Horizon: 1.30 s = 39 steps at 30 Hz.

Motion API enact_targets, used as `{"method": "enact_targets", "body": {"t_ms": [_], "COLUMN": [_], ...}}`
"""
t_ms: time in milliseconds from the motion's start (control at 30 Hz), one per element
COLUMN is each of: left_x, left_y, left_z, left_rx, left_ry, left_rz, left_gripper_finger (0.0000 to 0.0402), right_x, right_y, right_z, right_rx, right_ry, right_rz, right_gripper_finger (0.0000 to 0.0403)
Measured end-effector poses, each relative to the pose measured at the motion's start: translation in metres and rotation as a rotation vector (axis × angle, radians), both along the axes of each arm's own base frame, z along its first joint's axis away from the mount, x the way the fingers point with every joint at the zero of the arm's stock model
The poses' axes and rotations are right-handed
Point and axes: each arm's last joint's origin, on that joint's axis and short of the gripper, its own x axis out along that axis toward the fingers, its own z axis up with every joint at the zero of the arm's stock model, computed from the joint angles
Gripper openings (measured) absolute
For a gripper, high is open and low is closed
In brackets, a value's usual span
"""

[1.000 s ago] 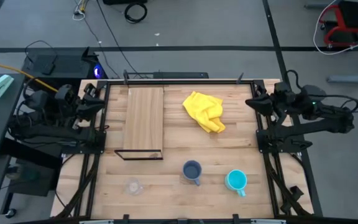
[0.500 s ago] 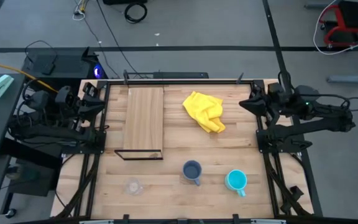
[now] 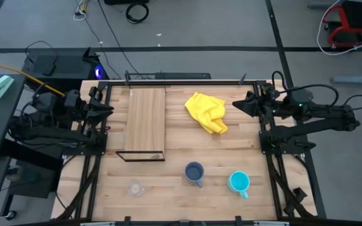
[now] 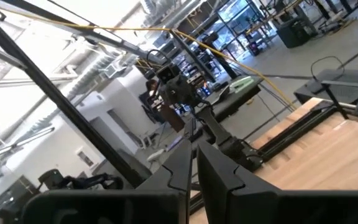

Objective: Stack small to large cups/mugs on shelf
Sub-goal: Put the transparent mug on the shelf

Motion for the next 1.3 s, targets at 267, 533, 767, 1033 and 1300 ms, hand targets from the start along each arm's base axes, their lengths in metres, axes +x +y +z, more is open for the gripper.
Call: {"method": "enact_targets", "body": {"t_ms": [267, 533, 767, 1033, 1300], "left_x": [0.001, 0.001, 0.003, 0.025, 0.054], "left_y": [0.000, 0.000, 0.000, 0.000, -0.001], "left_z": [-0.004, -0.006, -0.011, -0.012, -0.003], "left_rx": [-0.001, -0.001, -0.026, -0.152, -0.143], "left_ry": [0.048, 0.065, 0.118, 0.158, 0.069], "left_rz": [0.000, 0.000, -0.005, -0.029, -0.058], "left_gripper_finger": [0.0067, 0.0063, 0.0061, 0.0064, 0.0070], "right_x": [0.013, 0.023, 0.024, 0.037, 0.042], "right_y": [0.000, -0.004, -0.014, -0.017, -0.010], "right_z": [0.003, 0.000, 0.000, -0.001, 0.002], "right_rx": [0.031, 0.146, 0.202, 0.146, 0.050], "right_ry": [-0.052, -0.039, -0.060, -0.071, -0.099], "right_rz": [0.005, -0.116, -0.198, -0.141, 0.098], "right_gripper_finger": [0.0031, 0.0031, 0.0031, 0.0036, 0.0083]}}
